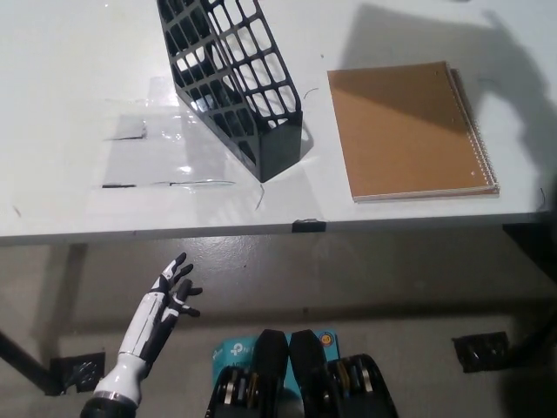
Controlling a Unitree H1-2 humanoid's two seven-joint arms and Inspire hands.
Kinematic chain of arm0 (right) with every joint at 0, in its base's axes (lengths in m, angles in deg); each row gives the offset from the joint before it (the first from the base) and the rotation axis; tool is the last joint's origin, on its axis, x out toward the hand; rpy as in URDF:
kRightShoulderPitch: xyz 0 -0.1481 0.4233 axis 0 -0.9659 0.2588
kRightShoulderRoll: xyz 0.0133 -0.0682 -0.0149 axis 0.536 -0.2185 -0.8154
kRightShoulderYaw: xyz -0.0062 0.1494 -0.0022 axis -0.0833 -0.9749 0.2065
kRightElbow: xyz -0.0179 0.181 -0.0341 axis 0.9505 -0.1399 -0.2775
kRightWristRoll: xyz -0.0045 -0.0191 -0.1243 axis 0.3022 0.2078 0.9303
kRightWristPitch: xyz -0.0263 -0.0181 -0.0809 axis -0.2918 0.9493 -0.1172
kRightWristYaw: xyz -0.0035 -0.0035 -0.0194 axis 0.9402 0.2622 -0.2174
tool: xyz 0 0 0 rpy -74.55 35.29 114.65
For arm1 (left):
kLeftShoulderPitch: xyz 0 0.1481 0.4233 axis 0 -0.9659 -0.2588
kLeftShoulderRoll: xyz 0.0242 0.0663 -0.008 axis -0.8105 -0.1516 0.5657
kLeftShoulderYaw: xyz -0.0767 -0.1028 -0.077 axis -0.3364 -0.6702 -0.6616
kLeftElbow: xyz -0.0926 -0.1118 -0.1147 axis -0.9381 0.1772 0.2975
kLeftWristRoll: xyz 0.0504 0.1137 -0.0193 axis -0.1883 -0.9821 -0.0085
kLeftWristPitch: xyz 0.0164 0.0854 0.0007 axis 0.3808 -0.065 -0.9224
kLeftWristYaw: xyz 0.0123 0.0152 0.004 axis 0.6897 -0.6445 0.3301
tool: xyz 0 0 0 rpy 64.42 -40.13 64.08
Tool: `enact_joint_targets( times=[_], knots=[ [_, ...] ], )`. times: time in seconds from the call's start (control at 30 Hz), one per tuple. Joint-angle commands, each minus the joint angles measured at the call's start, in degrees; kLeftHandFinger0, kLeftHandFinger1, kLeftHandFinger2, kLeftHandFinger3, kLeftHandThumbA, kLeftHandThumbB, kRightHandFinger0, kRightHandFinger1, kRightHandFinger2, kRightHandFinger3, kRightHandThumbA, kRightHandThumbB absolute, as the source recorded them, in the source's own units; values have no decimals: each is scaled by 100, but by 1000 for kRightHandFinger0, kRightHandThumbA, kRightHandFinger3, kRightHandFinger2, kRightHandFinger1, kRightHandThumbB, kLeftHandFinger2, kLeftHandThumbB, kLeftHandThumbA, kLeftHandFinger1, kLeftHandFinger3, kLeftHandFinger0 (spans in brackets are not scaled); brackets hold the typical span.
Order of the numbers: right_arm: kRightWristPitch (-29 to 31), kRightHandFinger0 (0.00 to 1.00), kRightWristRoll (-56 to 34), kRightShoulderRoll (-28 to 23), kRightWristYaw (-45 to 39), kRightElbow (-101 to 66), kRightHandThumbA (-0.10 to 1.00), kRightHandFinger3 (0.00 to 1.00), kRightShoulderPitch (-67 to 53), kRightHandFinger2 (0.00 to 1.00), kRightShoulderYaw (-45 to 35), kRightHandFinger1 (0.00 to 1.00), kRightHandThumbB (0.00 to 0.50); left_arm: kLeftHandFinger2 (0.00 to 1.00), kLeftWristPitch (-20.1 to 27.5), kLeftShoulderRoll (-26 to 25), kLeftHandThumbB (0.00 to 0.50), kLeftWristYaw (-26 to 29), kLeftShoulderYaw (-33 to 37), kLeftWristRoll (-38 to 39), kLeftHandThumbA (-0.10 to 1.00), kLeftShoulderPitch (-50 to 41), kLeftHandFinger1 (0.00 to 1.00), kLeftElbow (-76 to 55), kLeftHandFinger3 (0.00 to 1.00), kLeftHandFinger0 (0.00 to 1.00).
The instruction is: Use the right hand to pick up a book from the book holder on the left side and put it on another book on the right side
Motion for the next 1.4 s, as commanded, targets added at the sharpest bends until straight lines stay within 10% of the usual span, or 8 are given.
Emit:
enact_joint_targets(
  times=[0.0,0.17,0.3,0.47,1.37],
  knots=[
    [46,0,-235,-404,-525,238,-100,1000,354,692,143,341,72,947,319,-82,87,-29,36,-51,963,74,771,-27,1000,586],
    [68,0,12,-545,-478,600,-100,1000,238,738,67,313,69,954,443,-79,74,-2,21,-25,946,73,797,16,1000,599],
    [215,0,171,-540,-393,843,-100,1000,84,758,123,155,69,1000,565,-43,91,94,-11,-61,973,72,1000,49,1000,768],
    [632,0,389,-442,-689,1390,-100,1000,-104,717,300,103,131,1000,633,-7,111,79,-27,3,1000,38,1000,49,1000,831],
    [1522,0,1332,-531,-705,2736,-100,1000,-268,717,828,31,112,1000,590,31,89,76,-108,37,985,43,1000,-28,1000,812]
  ],
)
